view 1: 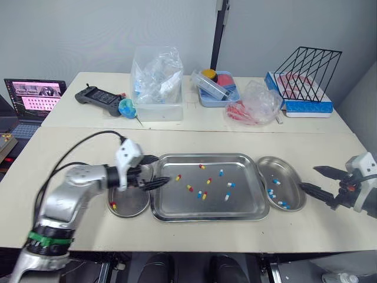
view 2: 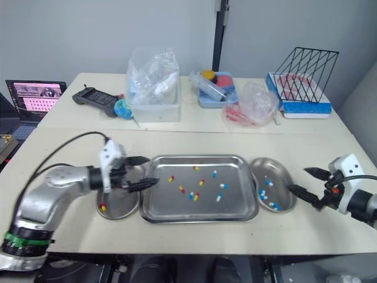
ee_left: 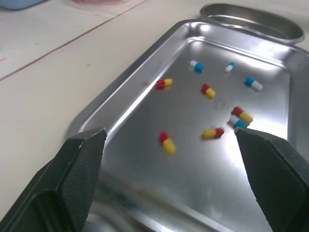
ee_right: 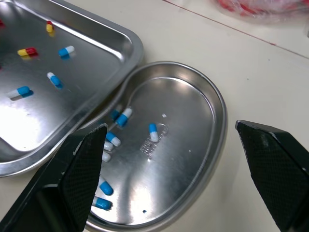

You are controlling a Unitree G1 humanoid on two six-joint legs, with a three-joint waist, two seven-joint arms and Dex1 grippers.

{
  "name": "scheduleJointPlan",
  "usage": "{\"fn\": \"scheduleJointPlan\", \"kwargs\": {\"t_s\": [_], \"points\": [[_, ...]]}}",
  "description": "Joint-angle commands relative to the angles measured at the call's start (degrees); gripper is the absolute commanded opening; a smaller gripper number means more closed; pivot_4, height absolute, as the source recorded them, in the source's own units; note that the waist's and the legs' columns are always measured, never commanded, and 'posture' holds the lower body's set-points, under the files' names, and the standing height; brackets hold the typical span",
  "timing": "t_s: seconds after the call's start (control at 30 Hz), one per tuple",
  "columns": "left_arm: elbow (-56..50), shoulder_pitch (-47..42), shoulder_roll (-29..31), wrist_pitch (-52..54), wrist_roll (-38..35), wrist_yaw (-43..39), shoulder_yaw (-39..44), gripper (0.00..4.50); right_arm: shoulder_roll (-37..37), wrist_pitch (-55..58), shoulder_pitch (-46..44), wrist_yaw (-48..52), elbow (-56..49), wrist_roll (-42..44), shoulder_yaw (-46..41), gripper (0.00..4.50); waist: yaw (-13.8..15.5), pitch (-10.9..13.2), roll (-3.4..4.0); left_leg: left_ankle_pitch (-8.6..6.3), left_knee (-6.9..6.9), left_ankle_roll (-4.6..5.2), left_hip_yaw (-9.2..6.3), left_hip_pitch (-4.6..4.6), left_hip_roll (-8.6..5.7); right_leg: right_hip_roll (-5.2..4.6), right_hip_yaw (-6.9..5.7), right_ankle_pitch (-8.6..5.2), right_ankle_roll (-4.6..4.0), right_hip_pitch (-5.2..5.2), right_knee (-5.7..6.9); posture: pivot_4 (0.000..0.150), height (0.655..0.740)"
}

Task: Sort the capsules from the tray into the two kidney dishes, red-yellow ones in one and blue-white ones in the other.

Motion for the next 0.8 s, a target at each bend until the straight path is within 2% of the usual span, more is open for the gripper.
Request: {"fn": "scheduleJointPlan", "kwargs": {"t_s": [0.03,0.23,0.37,0.57,0.7,0.8], "points": [[-0.8,-1.4,-1.5,1.8,2.4,3.4,-2.0,4.5,0.1,-0.1,1.8,-0.8,-2.6,0.6,-3.6,4.47,-0.1,0.0,0.0,-0.01,-0.01,0.01,-0.01,0.0,0.0,0.01,0.0,-0.02,0.01,0.0,0.01,0.15,0.74],[0.7,-2.0,-5.5,2.6,6.6,8.5,-5.2,4.5,1.3,0.7,3.7,-2.8,-4.1,1.7,-5.3,4.47,-0.1,0.0,0.0,-0.02,-0.01,0.03,-0.02,-0.01,-0.02,0.0,0.03,-0.03,0.02,-0.01,-0.01,0.15,0.74],[1.3,-1.9,-7.9,1.4,9.4,10.0,-8.3,3.31,2.2,1.2,5.1,-3.8,-5.9,1.8,-4.7,4.5,0.2,0.0,0.0,-0.03,-0.01,0.04,-0.06,-0.01,-0.02,-0.01,0.03,-0.04,0.03,0.0,-0.02,0.15,0.74],[3.6,-3.2,-8.5,4.1,13.7,12.8,-10.5,1.25,2.6,1.4,4.9,-4.0,-5.6,2.0,-4.9,4.5,0.0,0.0,0.01,-0.03,-0.01,0.05,-0.08,0.01,-0.02,0.0,0.07,-0.05,0.01,0.0,-0.02,0.15,0.74],[4.8,-4.6,-9.2,5.9,17.1,14.3,-13.7,0.05,2.5,0.8,4.7,-3.9,-4.9,1.5,-4.9,4.5,0.0,0.0,0.02,-0.04,-0.01,0.06,-0.08,0.02,-0.04,0.0,0.07,-0.05,0.02,0.02,-0.02,0.15,0.74],[4.3,-5.2,-8.4,7.0,18.7,13.6,-15.5,0.05,2.6,0.1,4.6,-3.7,-4.1,1.1,-4.7,4.5,0.0,0.0,0.04,-0.04,-0.01,0.06,-0.09,0.03,-0.03,0.01,0.07,-0.05,0.02,0.02,-0.01,0.15,0.74]]}}
